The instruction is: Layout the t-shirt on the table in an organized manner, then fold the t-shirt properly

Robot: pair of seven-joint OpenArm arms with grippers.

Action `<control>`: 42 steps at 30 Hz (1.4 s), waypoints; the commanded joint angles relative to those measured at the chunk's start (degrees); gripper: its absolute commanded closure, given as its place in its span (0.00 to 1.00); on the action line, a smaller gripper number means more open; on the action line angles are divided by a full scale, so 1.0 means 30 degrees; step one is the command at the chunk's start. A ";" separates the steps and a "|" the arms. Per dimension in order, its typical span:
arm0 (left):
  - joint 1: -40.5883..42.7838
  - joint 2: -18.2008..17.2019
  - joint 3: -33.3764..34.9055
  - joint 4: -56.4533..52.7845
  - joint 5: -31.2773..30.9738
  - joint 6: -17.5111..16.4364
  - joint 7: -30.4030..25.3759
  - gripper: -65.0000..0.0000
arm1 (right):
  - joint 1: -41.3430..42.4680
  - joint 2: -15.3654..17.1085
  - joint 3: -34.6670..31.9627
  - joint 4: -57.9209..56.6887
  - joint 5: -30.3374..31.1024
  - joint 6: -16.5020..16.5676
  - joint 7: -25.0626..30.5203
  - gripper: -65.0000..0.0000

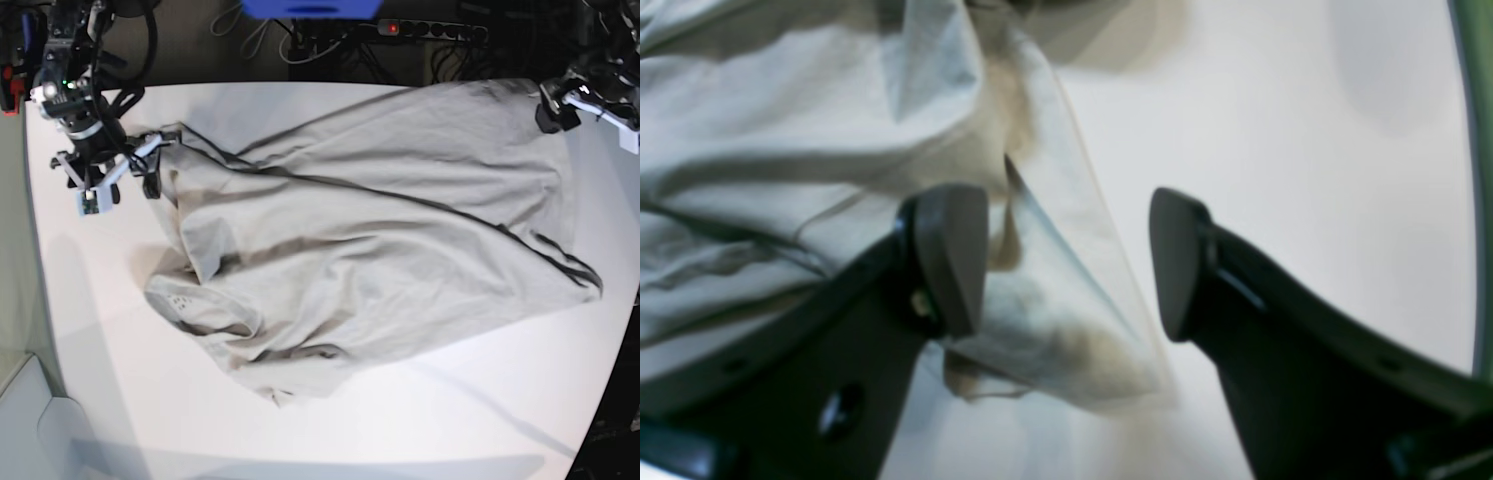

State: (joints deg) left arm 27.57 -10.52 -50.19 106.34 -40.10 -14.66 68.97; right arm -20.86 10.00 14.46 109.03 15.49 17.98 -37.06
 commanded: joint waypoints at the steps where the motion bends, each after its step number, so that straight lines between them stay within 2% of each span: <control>1: -0.0033 0.0065 -0.0045 0.0200 0.0252 0.0065 -0.0265 0.04 | -0.0064 0.0198 0.0148 0.0330 0.0215 -0.0058 0.0441 0.41; 7: -0.1264 0.1120 0.0482 -0.0533 0.2538 -0.0053 -0.0235 0.04 | -0.0181 0.0198 0.0148 0.0300 0.0215 -0.0058 0.0441 0.41; 13: -0.2202 0.1178 0.1801 -0.2379 0.3798 -0.0053 -0.0294 0.04 | -0.0211 0.0198 0.0177 0.0300 0.0215 -0.0058 0.0441 0.41; 24: -0.2495 0.1061 0.2094 -0.4342 0.4296 -0.0082 -0.1613 0.05 | -0.0592 0.0198 0.0206 0.0300 0.0186 -0.0058 0.0441 0.41; 25: -0.2495 0.0915 0.2094 -0.4401 0.4237 -0.0082 -0.1613 0.09 | -0.0592 0.0198 0.0206 0.0300 0.0186 -0.0058 0.0441 0.41; 27: -0.2495 0.0885 0.2094 -0.4401 0.4179 -0.0082 -0.1613 0.23 | -0.0592 0.0198 0.0206 0.0300 0.0186 -0.0058 0.0441 0.41; 30: -0.2495 0.0856 0.2094 -0.4401 0.4237 -0.0082 -0.1613 0.59 | -0.0592 0.0198 0.0206 0.0300 0.0186 -0.0058 0.0441 0.41; 32: -0.2495 0.0856 0.2094 -0.4401 0.4237 -0.0082 -0.1613 0.75 | -0.0621 0.0198 0.0206 0.0300 0.0186 -0.0058 0.0441 0.41; 36: -0.2495 0.0827 0.2094 -0.4401 0.4149 -0.0111 -0.1407 0.66 | -0.0621 0.0198 0.0206 0.0300 0.0186 -0.0058 0.0441 0.41; 42: -0.2407 0.0827 0.2094 -0.4166 0.4149 -0.0111 -0.1407 0.76 | -0.1295 0.0198 0.0206 0.0300 0.0215 -0.0058 0.0441 0.41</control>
State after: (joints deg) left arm 20.80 -7.75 -44.25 93.62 -27.79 -14.70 67.05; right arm -24.99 10.13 14.74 108.97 15.57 18.00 -37.04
